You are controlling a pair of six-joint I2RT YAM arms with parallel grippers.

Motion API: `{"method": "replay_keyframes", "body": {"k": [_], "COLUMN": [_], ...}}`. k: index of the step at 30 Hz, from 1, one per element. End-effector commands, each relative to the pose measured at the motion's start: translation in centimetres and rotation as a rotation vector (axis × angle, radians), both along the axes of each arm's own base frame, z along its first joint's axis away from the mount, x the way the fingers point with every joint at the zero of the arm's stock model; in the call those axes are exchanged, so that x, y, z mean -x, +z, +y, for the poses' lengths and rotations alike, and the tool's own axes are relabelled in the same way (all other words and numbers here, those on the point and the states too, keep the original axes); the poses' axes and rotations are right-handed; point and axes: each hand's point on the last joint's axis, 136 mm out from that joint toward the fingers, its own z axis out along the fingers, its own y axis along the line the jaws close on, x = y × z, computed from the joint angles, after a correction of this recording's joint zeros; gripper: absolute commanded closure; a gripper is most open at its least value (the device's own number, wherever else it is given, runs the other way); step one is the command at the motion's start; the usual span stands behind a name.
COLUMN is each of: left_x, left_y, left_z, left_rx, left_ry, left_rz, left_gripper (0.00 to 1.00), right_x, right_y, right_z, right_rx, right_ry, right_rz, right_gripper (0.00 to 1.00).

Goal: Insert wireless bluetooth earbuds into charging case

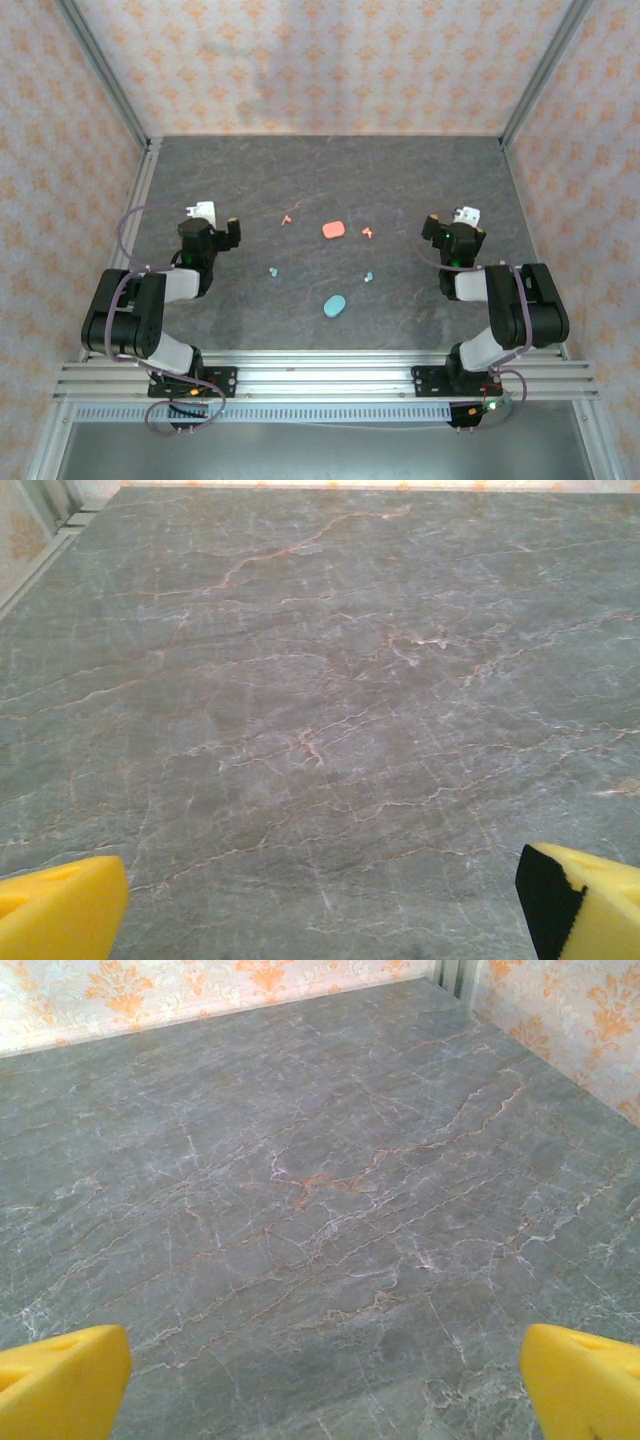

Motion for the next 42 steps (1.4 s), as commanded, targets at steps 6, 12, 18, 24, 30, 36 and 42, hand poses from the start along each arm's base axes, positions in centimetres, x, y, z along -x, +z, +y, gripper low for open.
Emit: {"method": "replay_keyframes", "body": {"k": [6,12,18,24,30,36,42], "left_x": [0.0,1.8,3.9,6.6,10.7,15.4,18.8], "left_y": [3.5,5.5,6.8,6.4,5.9,3.5,0.9], "left_z": [2.5,2.3,-3.4,-10.4,-20.2,-27.4,-32.4], "left_rx": [-0.013,0.094,0.281,0.322,0.234,0.031,-0.075], "left_ry": [0.180,0.238,0.007,-0.190,-0.452,-0.646,-0.815], "left_rz": [0.087,0.242,0.268,0.374,0.434,0.497,0.574], "left_gripper": [0.00,0.00,0.00,0.02,0.04,0.05,0.08], "right_x": [0.4,1.9,4.9,7.6,8.8,9.2,9.2], "right_y": [6.7,9.8,9.5,6.8,4.2,3.0,2.1], "right_z": [0.2,1.3,3.8,7.1,10.4,12.5,12.9], "right_rx": [-0.036,-0.238,-0.339,-0.412,-0.487,-0.542,-0.532], "right_ry": [-0.006,-0.047,0.005,0.033,0.080,0.143,0.168], "right_rz": [-0.042,0.143,0.380,0.505,0.626,0.702,0.744], "right_gripper": [0.01,0.01,0.01,0.01,0.01,0.08,0.09]}}
